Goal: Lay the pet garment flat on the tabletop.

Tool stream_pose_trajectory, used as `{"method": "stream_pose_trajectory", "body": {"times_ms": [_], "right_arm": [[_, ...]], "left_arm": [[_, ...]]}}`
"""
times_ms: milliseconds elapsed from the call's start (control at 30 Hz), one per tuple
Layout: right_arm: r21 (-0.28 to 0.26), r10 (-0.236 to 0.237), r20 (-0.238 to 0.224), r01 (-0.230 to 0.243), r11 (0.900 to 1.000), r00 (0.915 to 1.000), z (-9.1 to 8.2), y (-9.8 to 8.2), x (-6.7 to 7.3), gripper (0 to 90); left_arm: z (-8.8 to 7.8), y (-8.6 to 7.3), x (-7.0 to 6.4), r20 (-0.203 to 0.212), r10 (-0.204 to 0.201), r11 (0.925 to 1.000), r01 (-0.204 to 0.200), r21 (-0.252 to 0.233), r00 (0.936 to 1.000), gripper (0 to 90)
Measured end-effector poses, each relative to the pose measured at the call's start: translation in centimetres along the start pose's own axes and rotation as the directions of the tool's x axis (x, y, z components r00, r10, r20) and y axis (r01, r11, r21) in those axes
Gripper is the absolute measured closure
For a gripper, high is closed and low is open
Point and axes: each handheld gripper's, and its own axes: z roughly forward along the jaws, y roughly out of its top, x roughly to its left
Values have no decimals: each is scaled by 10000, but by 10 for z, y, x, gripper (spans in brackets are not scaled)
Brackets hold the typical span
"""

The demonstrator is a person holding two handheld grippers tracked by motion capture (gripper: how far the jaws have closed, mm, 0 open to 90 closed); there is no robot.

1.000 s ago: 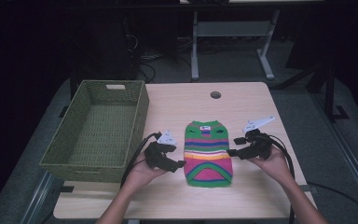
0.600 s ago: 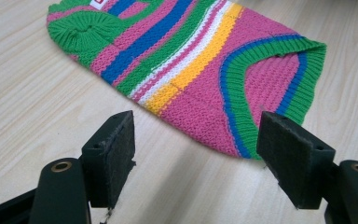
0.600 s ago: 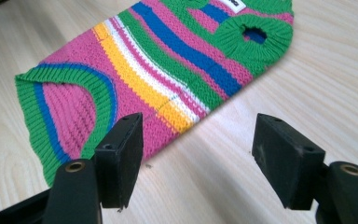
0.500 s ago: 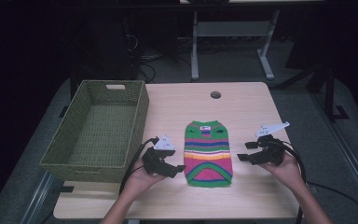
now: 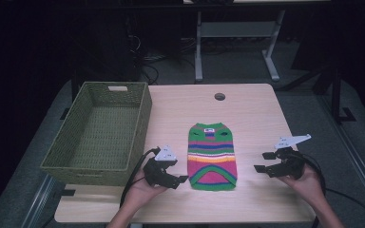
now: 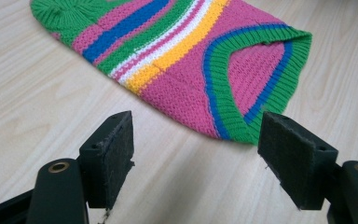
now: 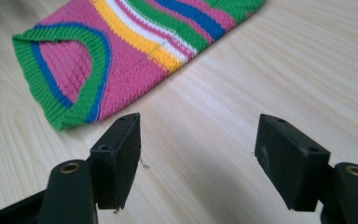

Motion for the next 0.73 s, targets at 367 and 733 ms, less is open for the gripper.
{"method": "stream_pose_trajectory", "body": {"times_ms": [367, 733], "right_arm": [[22, 224, 152, -224, 9997, 9996, -9, -29, 5, 299], [-717, 126, 657, -78, 9974, 9978, -19, -58, 24, 262]], "left_arm": [[-4, -17, -4, -43, -210, 9998, 210, -55, 9998, 259], [-13, -28, -11, -32, -352, 9981, 350, -506, 9994, 248]]}}
